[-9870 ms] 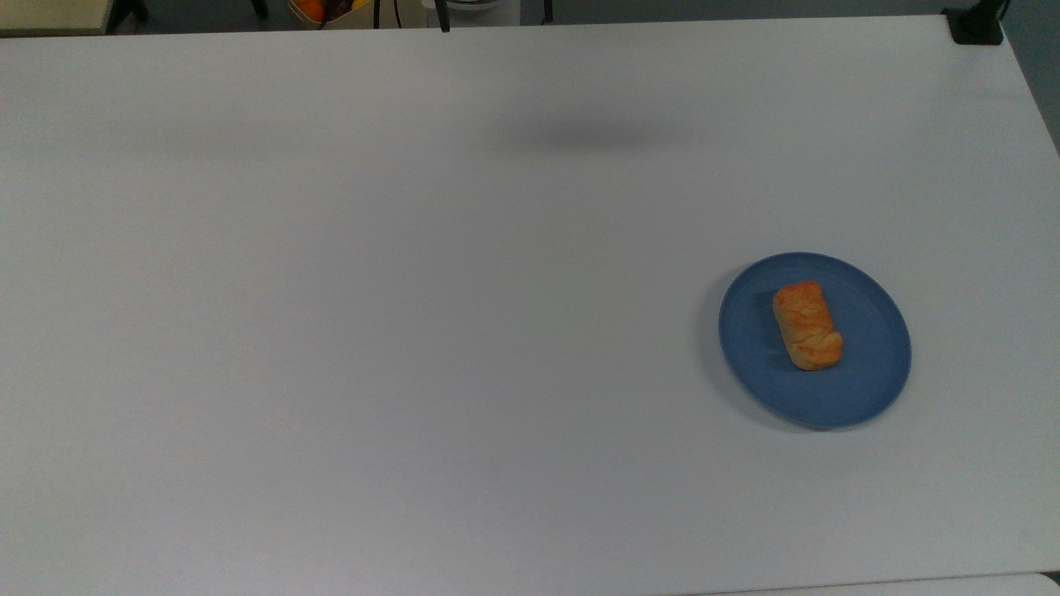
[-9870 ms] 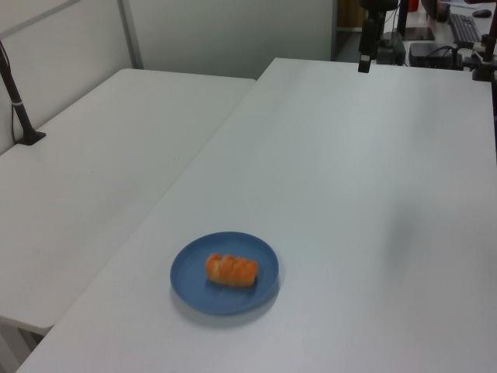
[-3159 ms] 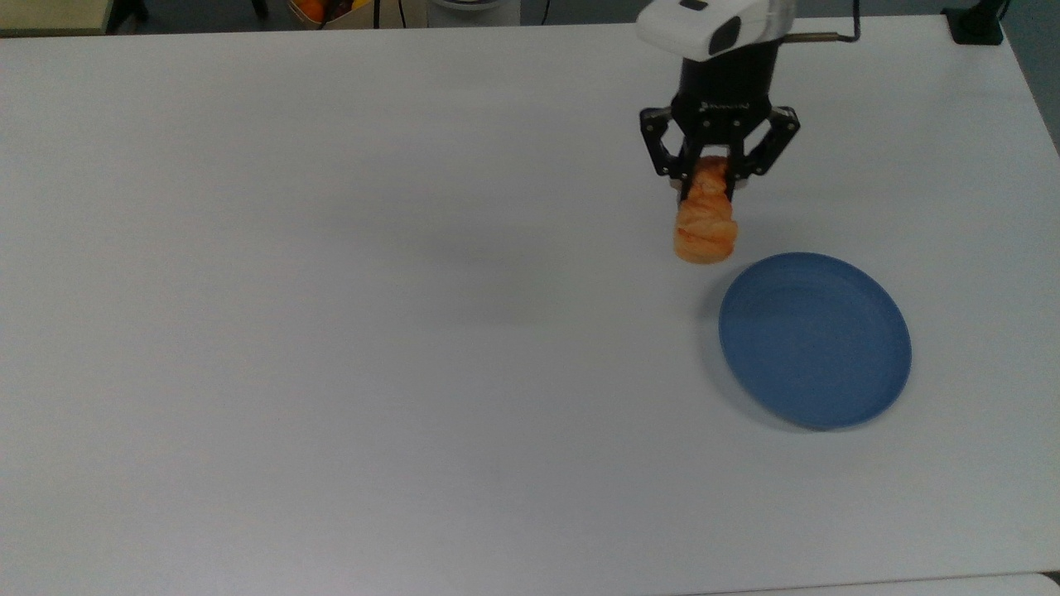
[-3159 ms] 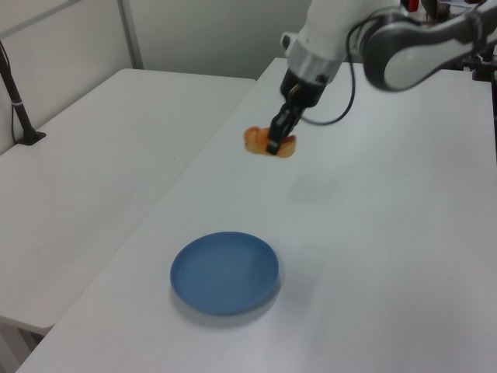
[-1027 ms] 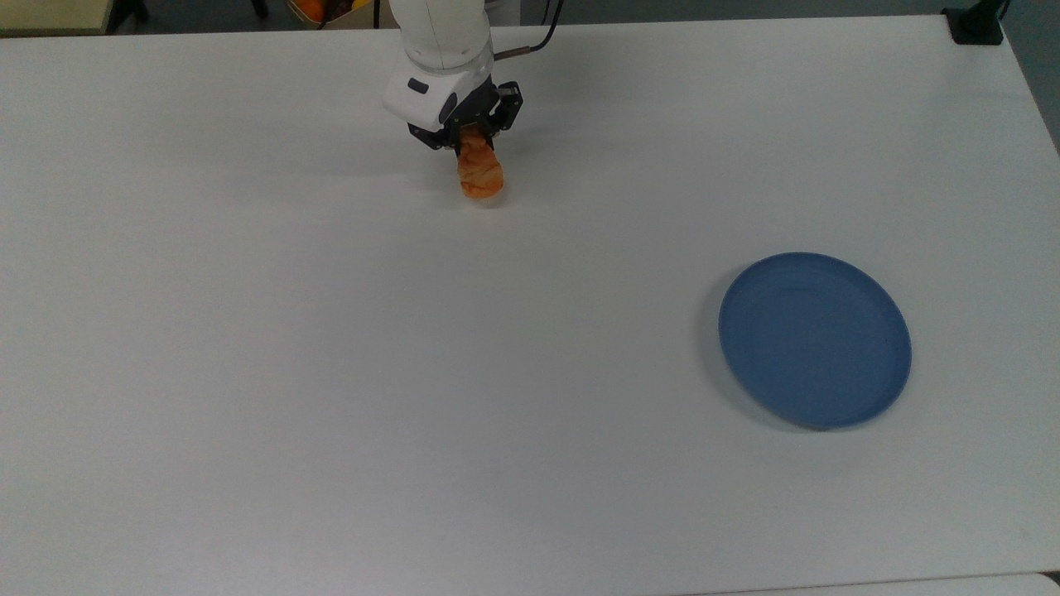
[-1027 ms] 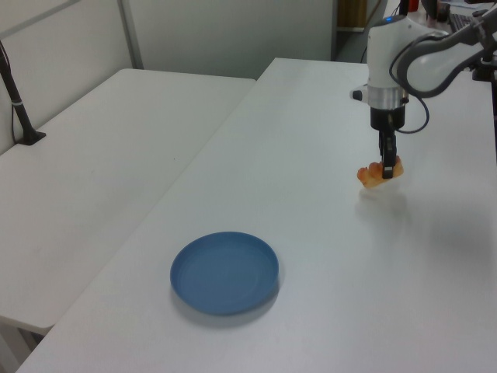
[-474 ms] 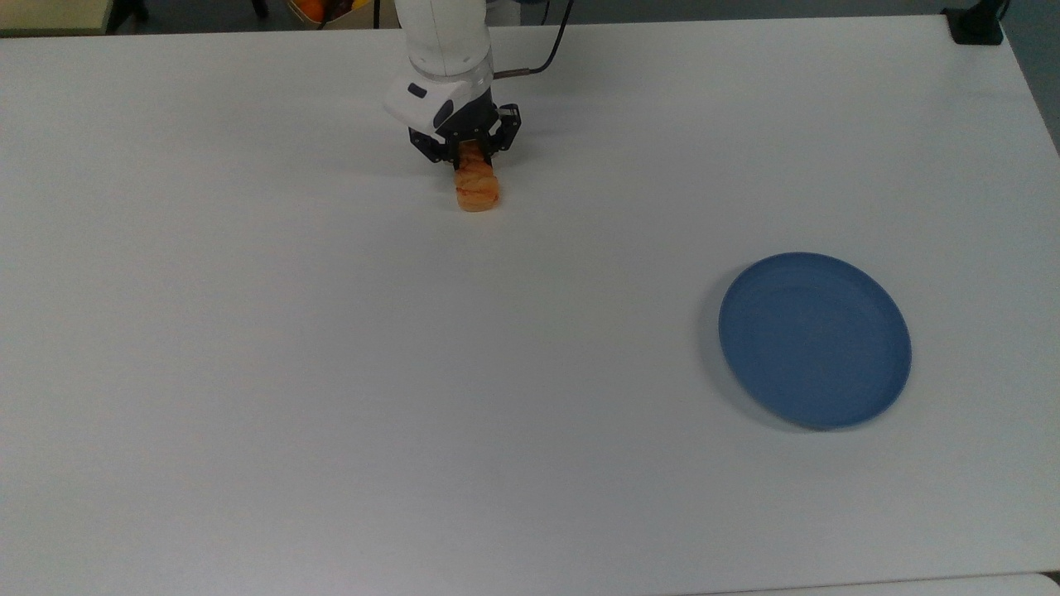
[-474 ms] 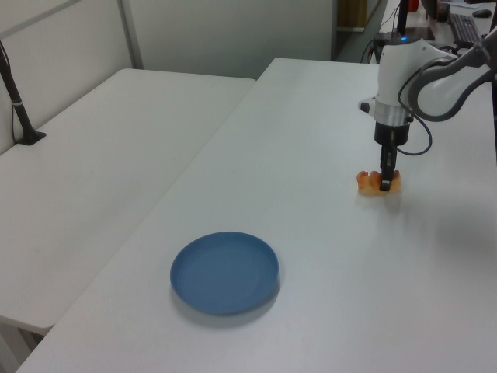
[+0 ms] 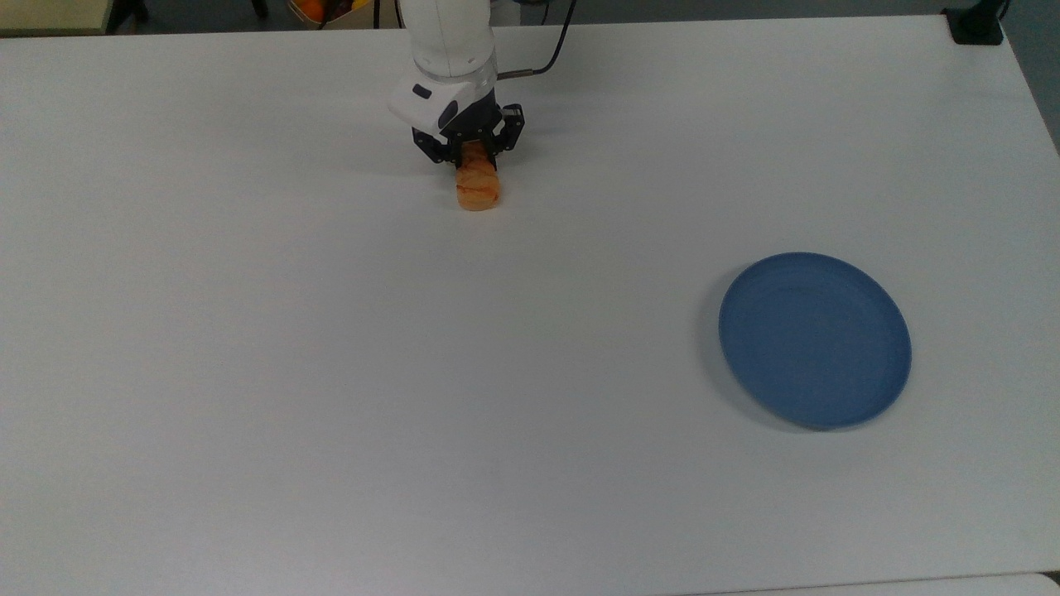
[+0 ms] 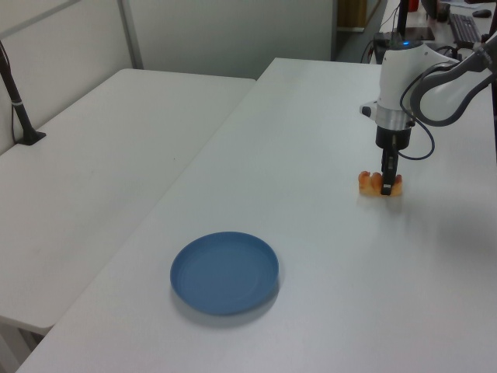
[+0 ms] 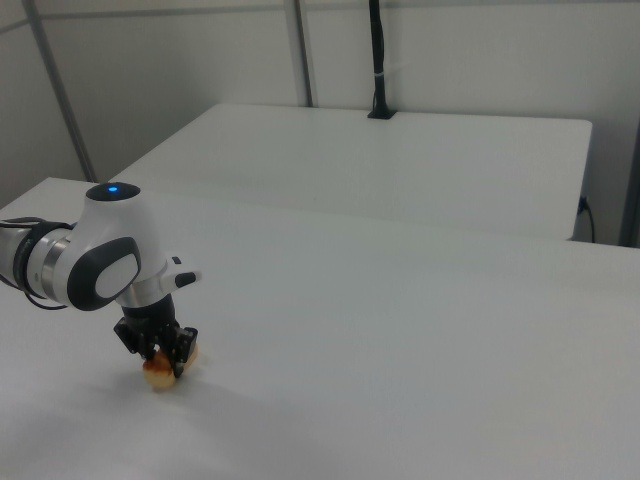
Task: Put the bread on the table
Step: 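Lower the bread roll onto the bare table and open the gripper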
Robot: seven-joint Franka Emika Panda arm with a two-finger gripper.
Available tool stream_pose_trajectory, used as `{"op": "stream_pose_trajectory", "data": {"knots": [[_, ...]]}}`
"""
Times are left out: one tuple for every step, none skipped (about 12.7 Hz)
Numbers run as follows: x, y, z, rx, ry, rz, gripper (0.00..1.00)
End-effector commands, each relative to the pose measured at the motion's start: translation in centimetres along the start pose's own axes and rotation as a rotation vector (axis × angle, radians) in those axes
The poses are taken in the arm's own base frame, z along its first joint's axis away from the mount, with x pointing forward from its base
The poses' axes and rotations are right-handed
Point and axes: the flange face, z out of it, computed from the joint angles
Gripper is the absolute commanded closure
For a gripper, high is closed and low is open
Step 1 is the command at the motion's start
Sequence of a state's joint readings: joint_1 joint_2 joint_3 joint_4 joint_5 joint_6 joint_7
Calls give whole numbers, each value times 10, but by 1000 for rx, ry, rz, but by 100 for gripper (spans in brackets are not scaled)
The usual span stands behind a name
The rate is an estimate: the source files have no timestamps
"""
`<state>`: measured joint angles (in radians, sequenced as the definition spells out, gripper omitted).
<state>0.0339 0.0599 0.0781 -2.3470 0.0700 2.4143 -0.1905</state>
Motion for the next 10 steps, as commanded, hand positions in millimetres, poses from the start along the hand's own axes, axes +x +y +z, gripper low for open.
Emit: {"op": "stream_pose_trajectory", "data": {"knots": [[-4,-9,7,4,-6,13,39],[-4,-10,7,4,-6,14,35],[-4,-10,7,5,-11,14,32],[-4,-11,7,5,-11,13,27],[-5,-10,7,5,-12,17,20],[-5,-10,6,6,-21,20,8],[1,-9,-2,8,-21,23,0],[7,-9,-14,13,-42,39,0],[17,-8,-34,17,-55,63,0],[26,-7,-52,18,-52,82,0]]}}
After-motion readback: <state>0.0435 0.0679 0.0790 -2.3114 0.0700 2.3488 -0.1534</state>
